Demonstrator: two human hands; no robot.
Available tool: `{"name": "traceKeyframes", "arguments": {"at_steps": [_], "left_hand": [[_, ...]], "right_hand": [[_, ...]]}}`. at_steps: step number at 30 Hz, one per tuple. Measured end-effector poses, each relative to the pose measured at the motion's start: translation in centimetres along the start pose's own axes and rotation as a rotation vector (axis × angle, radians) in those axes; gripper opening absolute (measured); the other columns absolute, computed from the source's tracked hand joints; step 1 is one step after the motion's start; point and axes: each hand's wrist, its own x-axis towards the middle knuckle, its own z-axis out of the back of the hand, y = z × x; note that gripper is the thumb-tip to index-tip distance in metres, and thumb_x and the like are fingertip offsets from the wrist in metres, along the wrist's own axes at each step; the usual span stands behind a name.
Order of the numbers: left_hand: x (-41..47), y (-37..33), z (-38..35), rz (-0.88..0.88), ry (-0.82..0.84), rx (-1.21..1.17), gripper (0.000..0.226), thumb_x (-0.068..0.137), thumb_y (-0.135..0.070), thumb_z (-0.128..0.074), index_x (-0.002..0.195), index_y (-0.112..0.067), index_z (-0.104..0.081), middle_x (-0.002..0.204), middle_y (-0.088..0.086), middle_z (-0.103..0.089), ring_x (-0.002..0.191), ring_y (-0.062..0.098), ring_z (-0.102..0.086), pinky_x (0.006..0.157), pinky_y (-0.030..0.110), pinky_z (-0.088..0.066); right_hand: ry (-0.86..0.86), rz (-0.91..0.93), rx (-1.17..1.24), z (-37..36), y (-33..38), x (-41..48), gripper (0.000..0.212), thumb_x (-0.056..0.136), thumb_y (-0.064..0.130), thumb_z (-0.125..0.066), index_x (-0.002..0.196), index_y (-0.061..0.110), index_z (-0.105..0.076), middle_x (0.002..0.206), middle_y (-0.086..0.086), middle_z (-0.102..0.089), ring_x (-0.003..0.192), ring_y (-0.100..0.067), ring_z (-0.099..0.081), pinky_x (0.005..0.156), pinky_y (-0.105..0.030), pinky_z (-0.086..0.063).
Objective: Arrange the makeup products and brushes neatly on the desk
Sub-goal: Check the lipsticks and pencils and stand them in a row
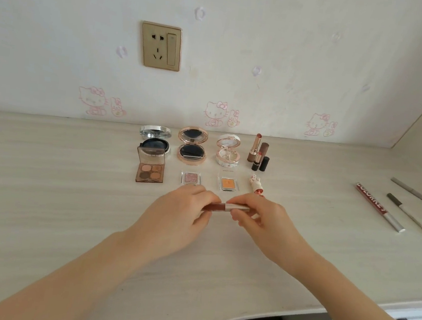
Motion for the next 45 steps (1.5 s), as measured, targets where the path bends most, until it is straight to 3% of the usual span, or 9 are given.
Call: {"name": "traceKeyframes", "arguments": {"at_steps": [12,16,20,24,29,34,38,42,45], "left_hand": [[-0.7,-0.3,-0.5,0.034,0.122,0.129,0.028,0.097,-0.048,-0.035,0.105,-0.029,-0.053,0.099,-0.011,-0.059,0.086,0.013,-0.057,0.071,0.034,-0.047],[-0.6,0.3,-0.5,0.064,0.169,0.092,0.027,0.096,-0.052,-0.036,0.097,-0.032,-0.054,0.088,-0.013,-0.059,0.078,0.010,-0.052,0.066,0.031,-0.042],[-0.9,0.5,-0.7,0.033,0.162,0.109,0.029,0.094,-0.054,-0.037,0.100,-0.032,-0.057,0.093,-0.014,-0.060,0.082,0.008,-0.055,0.068,0.031,-0.045],[-1.1,0.4,-0.9,-0.010,0.072,0.099,0.026,0.094,-0.048,-0.044,0.102,-0.030,-0.061,0.094,-0.014,-0.062,0.078,0.010,-0.058,0.064,0.030,-0.047],[-1.2,0.3,-1.0,-0.010,0.062,0.098,0.034,0.093,-0.052,-0.039,0.101,-0.028,-0.063,0.092,-0.012,-0.063,0.078,0.010,-0.059,0.064,0.035,-0.049],[-1.2,0.6,-1.1,-0.022,0.045,0.095,0.025,0.094,-0.044,-0.049,0.101,-0.026,-0.065,0.091,-0.011,-0.064,0.078,0.011,-0.060,0.064,0.032,-0.049],[-1.3,0.6,-1.0,-0.034,-0.007,0.101,0.015,0.092,-0.037,-0.057,0.095,-0.026,-0.066,0.084,-0.013,-0.063,0.072,0.008,-0.058,0.057,0.022,-0.041],[-1.3,0.5,-0.9,-0.050,-0.026,0.101,0.012,0.091,-0.036,-0.059,0.093,-0.026,-0.066,0.082,-0.012,-0.063,0.070,0.007,-0.057,0.055,0.023,-0.042],[-1.3,0.6,-0.9,-0.054,-0.026,0.087,0.013,0.092,-0.034,-0.060,0.094,-0.025,-0.067,0.084,-0.012,-0.064,0.072,0.008,-0.059,0.056,0.026,-0.046]], "right_hand": [[-0.133,0.268,-0.142,-1.6,-0.6,-1.0,0.014,0.092,0.020,-0.060,0.103,0.020,-0.069,0.082,0.025,-0.054,0.078,-0.005,-0.052,0.085,-0.040,-0.045],[-0.201,0.362,-0.222,-1.9,-0.9,-1.0,0.016,0.090,0.018,-0.060,0.102,0.015,-0.070,0.085,0.007,-0.062,0.078,-0.013,-0.048,0.077,-0.046,-0.047],[-0.176,0.353,-0.180,-2.0,-1.6,-1.3,0.018,0.086,0.018,-0.069,0.104,0.019,-0.067,0.089,0.012,-0.060,0.086,-0.006,-0.049,0.088,-0.038,-0.043],[-0.140,0.220,-0.132,-2.3,-1.7,-1.7,0.040,0.086,0.052,-0.057,0.119,0.029,-0.059,0.090,0.026,-0.053,0.099,0.011,-0.044,0.089,-0.010,-0.033],[-0.173,0.270,-0.172,-2.2,-1.4,-1.6,0.024,0.096,0.040,-0.047,0.098,0.024,-0.065,0.082,0.030,-0.052,0.087,0.003,-0.045,0.095,-0.042,-0.041],[-0.156,0.294,-0.198,-2.3,-1.4,-1.6,0.015,0.090,0.016,-0.062,0.096,0.026,-0.052,0.091,0.017,-0.049,0.089,-0.013,-0.046,0.085,-0.036,-0.042],[-0.141,0.149,-0.081,-2.2,-1.6,-1.7,0.028,0.090,0.047,-0.053,0.113,0.032,-0.052,0.095,0.022,-0.053,0.100,-0.004,-0.046,0.084,-0.015,-0.037],[-0.170,0.183,-0.109,-2.2,-1.5,-1.6,0.023,0.097,0.035,-0.045,0.091,0.024,-0.064,0.077,0.018,-0.058,0.088,-0.013,-0.046,0.079,-0.023,-0.038],[-0.187,0.217,-0.154,-2.2,-1.4,-1.7,0.011,0.093,0.025,-0.056,0.099,0.019,-0.063,0.092,0.016,-0.058,0.092,-0.015,-0.049,0.082,-0.022,-0.039]]}}
